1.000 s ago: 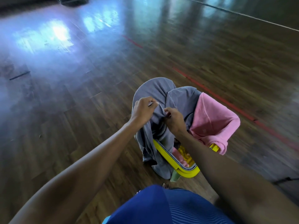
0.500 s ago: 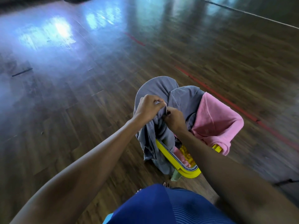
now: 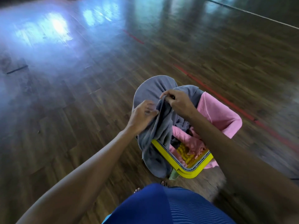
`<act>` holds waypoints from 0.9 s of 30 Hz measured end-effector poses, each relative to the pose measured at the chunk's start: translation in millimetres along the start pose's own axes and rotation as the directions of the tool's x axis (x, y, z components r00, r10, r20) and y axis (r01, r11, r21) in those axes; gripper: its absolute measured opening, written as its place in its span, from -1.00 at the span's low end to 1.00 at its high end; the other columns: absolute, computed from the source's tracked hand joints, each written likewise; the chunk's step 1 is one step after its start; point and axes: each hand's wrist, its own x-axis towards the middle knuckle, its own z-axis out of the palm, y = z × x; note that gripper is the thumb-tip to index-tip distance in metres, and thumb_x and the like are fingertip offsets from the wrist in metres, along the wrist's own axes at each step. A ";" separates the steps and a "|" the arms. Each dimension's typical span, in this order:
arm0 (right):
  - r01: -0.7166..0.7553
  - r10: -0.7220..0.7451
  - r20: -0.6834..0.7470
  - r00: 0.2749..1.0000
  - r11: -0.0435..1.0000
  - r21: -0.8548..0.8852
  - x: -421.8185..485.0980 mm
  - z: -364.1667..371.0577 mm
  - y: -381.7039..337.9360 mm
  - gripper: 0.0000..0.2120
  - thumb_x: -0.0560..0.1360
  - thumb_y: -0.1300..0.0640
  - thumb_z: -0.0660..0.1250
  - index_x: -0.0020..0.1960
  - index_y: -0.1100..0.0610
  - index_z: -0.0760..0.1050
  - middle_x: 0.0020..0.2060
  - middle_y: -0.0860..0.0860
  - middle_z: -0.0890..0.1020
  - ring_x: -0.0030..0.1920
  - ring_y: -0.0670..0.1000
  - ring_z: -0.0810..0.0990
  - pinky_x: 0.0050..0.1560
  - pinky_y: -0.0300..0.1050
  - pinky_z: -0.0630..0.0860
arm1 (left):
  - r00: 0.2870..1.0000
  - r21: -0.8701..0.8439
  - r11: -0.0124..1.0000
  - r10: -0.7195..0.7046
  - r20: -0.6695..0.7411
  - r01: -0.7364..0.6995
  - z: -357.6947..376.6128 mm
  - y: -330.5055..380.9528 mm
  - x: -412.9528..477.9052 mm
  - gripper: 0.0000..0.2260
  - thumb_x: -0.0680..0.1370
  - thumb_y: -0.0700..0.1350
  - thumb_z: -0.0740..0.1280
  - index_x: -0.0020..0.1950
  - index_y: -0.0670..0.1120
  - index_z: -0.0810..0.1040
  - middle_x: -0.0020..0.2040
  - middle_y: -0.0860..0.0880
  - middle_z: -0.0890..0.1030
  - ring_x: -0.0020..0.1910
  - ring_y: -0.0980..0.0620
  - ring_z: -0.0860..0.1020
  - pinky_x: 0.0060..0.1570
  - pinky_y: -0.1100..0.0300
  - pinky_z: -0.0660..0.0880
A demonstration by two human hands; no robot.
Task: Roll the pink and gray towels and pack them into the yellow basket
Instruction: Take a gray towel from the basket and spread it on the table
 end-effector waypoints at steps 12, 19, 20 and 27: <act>-0.061 0.073 0.097 0.993 0.990 -0.127 -14.9 26.4 47.5 -0.84 0.47 0.14 0.43 -0.19 0.21 0.52 -0.26 0.10 0.61 -0.23 0.09 0.56 -0.20 0.00 0.44 | 0.993 -0.181 0.983 0.001 -0.114 -0.022 3.4 48.9 23.2 -0.79 0.61 -0.22 0.18 -0.21 -0.19 0.45 -0.35 0.05 0.43 -0.40 0.23 0.36 -0.34 0.31 0.28; -0.276 0.282 -0.076 0.956 0.958 0.080 -33.0 25.7 77.9 -0.75 0.55 0.22 0.28 -0.28 0.01 0.44 -0.35 -0.01 0.52 -0.25 0.01 0.45 -0.25 -0.12 0.31 | 0.995 -0.153 0.988 -0.032 -0.089 0.018 -8.8 32.5 22.1 -0.76 0.61 -0.17 0.16 -0.24 -0.20 0.36 -0.34 0.01 0.36 -0.38 0.17 0.28 -0.35 0.20 0.25; -0.252 0.264 -0.091 0.960 0.960 0.121 -30.4 19.3 73.9 -0.78 0.56 0.22 0.27 -0.23 0.00 0.48 -0.32 -0.02 0.54 -0.26 -0.02 0.46 -0.21 -0.13 0.34 | 0.993 -0.097 0.994 -0.053 -0.105 0.043 -13.5 24.2 22.7 -0.77 0.60 -0.16 0.16 -0.22 -0.22 0.38 -0.32 0.00 0.39 -0.36 0.16 0.31 -0.33 0.19 0.26; -0.013 0.012 0.050 0.999 0.999 0.030 -5.1 -7.3 13.6 -0.86 0.57 0.23 0.26 -0.01 0.14 0.61 -0.23 -0.08 0.63 -0.20 -0.17 0.55 -0.12 -0.28 0.44 | 0.978 0.188 0.971 0.115 0.175 -0.148 -3.0 10.8 22.5 -0.69 0.45 0.09 0.36 0.16 0.05 0.55 0.12 0.05 0.58 0.15 0.05 0.46 0.20 0.06 0.34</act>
